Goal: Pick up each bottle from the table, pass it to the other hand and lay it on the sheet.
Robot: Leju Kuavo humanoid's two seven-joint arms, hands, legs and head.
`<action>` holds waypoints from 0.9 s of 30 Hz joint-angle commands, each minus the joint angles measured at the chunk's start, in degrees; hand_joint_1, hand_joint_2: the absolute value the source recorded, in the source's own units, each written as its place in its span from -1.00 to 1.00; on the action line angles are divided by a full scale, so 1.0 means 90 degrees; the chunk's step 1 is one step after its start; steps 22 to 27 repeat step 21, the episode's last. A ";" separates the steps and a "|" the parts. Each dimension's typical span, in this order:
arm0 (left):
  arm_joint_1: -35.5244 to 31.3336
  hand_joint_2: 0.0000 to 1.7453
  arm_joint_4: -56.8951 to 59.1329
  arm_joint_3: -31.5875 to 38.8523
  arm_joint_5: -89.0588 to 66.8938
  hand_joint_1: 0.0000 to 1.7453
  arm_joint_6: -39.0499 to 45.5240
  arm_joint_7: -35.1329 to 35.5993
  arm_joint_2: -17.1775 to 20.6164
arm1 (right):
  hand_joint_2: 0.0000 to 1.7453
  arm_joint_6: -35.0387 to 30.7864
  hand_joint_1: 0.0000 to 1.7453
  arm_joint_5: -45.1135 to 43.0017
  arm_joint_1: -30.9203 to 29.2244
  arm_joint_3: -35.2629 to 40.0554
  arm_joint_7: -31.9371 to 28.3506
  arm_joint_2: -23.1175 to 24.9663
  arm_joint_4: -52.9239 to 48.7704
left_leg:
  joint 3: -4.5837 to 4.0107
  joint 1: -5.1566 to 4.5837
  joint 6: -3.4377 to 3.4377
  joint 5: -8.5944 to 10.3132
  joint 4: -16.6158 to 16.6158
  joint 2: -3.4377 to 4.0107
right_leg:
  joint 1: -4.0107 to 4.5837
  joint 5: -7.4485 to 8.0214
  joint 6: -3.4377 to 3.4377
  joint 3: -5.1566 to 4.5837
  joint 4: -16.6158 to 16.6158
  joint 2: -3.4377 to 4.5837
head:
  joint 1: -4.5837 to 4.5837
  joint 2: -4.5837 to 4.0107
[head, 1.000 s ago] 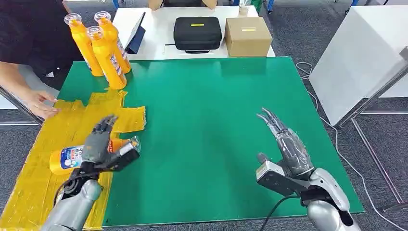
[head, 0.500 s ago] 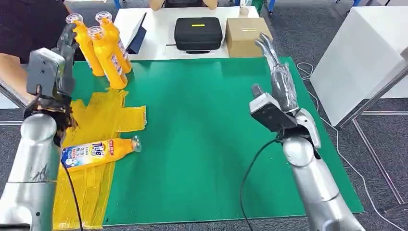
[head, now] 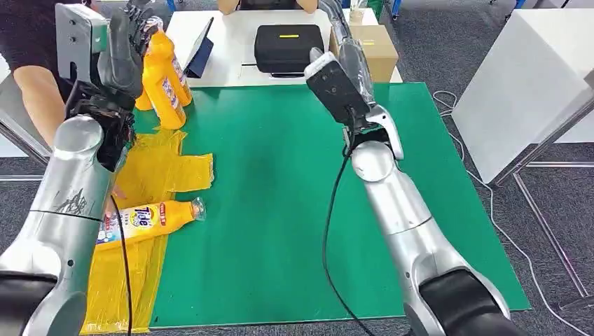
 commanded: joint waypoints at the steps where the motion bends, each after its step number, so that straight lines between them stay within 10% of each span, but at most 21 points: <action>1: -0.0621 -1.00 0.1216 -0.0078 0.0181 -1.00 -0.0129 0.0059 -0.0279 | -1.00 -0.0389 -1.00 0.0308 -0.0490 -0.0242 0.0164 0.0352 0.1080 | 0.0011 0.0005 -0.0011 -0.0010 0.0003 0.0000 | 0.0004 -0.0009 -0.0003 0.0014 0.0000 -0.0005 | 0.0000 0.0000; 27: -0.0697 -1.00 0.1289 -0.0350 0.0121 -1.00 -0.0200 0.0060 -0.0315 | -1.00 0.0076 -1.00 0.0596 -0.0444 -0.0400 0.0083 0.0301 0.0957 | 0.0009 0.0000 -0.0017 -0.0016 0.0008 0.0002 | 0.0004 -0.0012 -0.0005 0.0011 0.0003 -0.0005 | -0.0002 0.0000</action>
